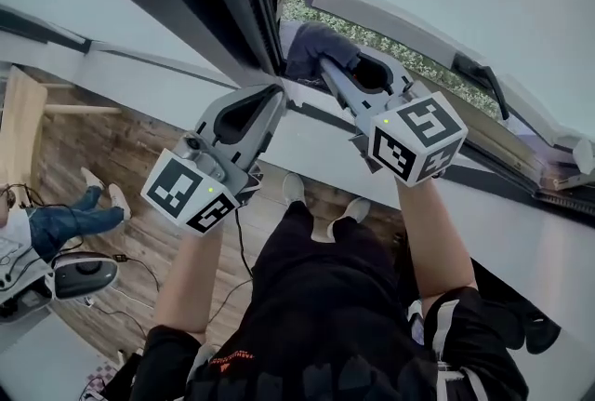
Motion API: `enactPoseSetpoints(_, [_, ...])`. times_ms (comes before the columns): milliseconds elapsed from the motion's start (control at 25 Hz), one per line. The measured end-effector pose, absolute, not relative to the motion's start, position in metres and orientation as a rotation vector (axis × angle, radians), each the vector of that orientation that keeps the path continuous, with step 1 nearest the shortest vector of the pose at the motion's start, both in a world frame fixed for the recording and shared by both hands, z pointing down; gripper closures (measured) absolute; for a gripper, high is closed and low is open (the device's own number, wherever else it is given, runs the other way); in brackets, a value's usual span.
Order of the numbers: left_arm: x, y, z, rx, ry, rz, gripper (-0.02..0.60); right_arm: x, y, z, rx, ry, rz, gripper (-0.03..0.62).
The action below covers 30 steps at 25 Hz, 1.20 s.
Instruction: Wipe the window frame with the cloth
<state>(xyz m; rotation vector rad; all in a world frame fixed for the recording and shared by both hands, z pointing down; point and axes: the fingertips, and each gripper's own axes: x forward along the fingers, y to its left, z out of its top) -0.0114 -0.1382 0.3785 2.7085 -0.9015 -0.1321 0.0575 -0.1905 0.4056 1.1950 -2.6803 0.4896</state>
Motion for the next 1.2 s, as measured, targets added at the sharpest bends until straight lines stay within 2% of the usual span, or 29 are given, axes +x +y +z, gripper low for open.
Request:
enactPoseSetpoints(480, [0.06, -0.121, 0.299, 2.929, -0.584, -0.183, 0.562, 0.13, -0.153, 0.303, 1.494, -2.695, 0.294, 0.491])
enactPoseSetpoints(1200, [0.158, -0.036, 0.264, 3.025, -0.221, -0.195, 0.563, 0.223, -0.049, 0.253, 1.754, -2.656, 0.257, 0.491])
